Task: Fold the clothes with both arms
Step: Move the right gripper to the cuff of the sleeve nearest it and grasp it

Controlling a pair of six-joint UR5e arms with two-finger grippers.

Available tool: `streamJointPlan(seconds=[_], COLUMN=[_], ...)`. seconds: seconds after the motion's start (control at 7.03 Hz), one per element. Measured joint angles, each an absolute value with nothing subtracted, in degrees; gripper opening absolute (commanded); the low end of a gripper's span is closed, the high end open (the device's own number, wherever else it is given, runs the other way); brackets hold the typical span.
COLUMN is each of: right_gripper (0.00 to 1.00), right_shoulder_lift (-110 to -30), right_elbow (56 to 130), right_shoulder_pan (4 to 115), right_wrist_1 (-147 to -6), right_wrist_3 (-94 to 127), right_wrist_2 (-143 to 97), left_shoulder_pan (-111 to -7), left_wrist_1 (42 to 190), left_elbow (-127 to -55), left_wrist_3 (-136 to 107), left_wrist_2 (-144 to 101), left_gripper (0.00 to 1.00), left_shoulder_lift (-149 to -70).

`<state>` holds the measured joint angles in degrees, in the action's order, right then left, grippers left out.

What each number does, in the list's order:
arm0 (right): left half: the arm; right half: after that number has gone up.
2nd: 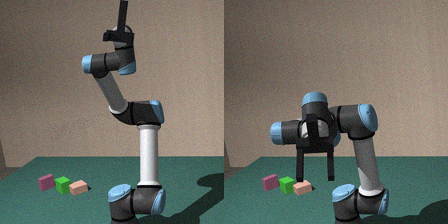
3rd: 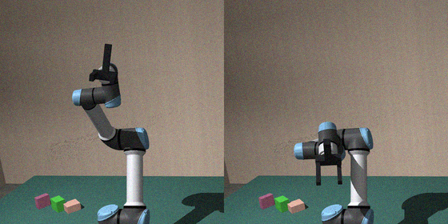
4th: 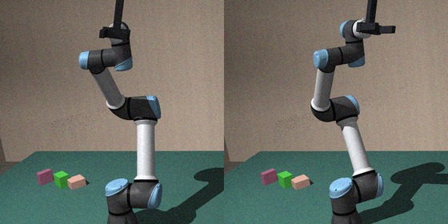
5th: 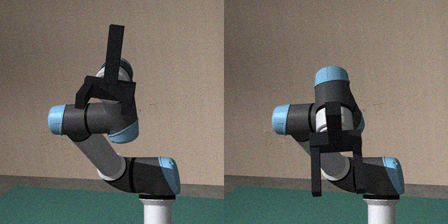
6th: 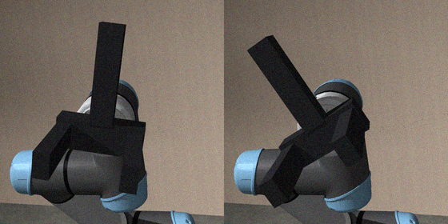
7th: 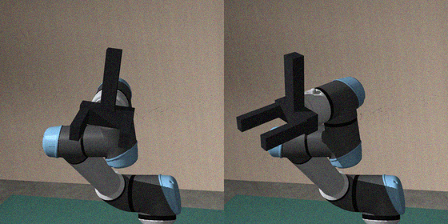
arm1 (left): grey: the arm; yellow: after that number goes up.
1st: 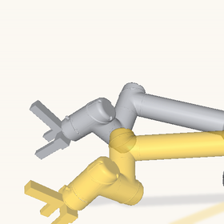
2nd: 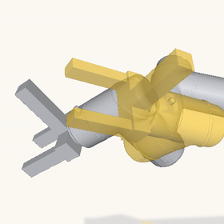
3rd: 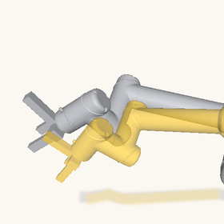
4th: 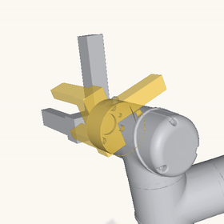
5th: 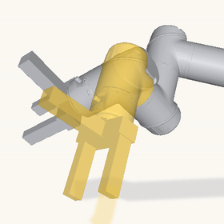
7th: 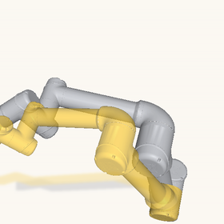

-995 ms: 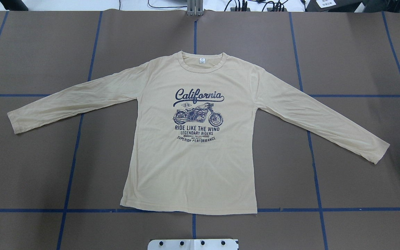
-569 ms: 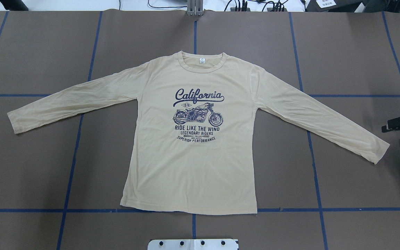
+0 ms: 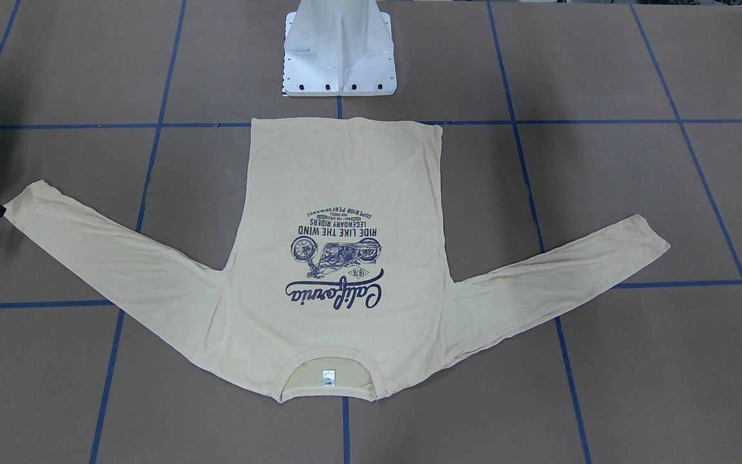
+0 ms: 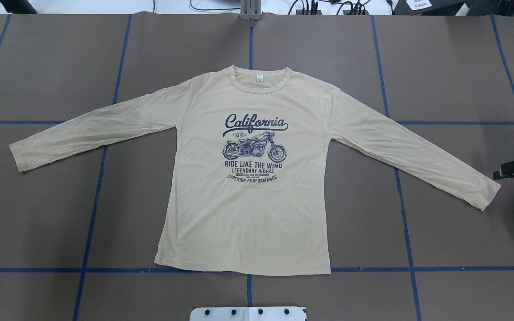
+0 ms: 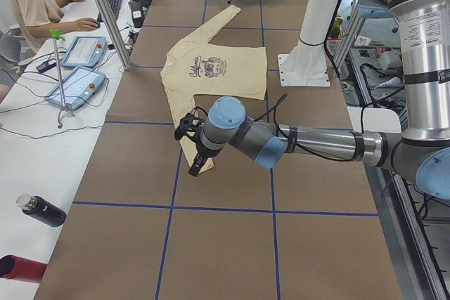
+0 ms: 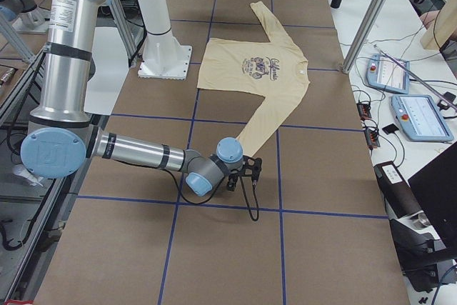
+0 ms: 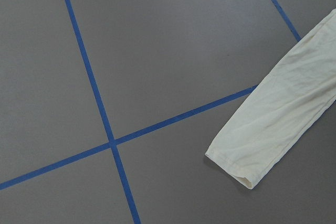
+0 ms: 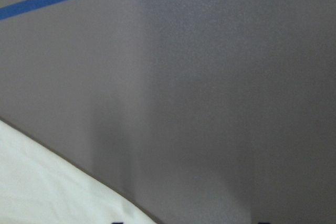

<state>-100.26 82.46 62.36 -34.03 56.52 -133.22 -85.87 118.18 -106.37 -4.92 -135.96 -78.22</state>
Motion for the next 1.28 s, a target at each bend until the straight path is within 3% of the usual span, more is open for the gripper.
streamJointPlan(seconds=[0.43, 0.71, 0.85, 1.0, 1.28], right_gripper=[0.88, 0.81, 0.63, 0.30, 0.04], right_shoulder_lift=[-100.47, -100.16, -100.05, -100.01, -100.06], right_elbow=[83.01, 83.32, 83.32, 83.32, 83.15], right_shoulder_pan=[61.95, 60.86, 60.51, 60.35, 60.24], right_wrist_1=[-33.98, -33.94, -33.93, -33.94, -34.00], right_wrist_3=[59.15, 61.31, 61.73, 61.89, 61.95], right_wrist_2=[-134.47, -134.55, -134.56, -134.58, -134.55], left_shoulder_pan=[-85.87, -85.87, -85.87, -85.87, -85.88], left_wrist_1=[118.27, 118.30, 118.32, 118.34, 118.31], left_elbow=[-106.54, -106.47, -106.43, -106.44, -106.55], left_wrist_3=[-4.77, -4.62, -4.61, -4.63, -4.73], left_wrist_2=[-135.99, -135.99, -135.99, -136.01, -136.01], left_gripper=[0.99, 0.99, 0.99, 0.99, 0.99], left_shoulder_lift=[-77.92, -77.81, -77.79, -77.79, -77.73])
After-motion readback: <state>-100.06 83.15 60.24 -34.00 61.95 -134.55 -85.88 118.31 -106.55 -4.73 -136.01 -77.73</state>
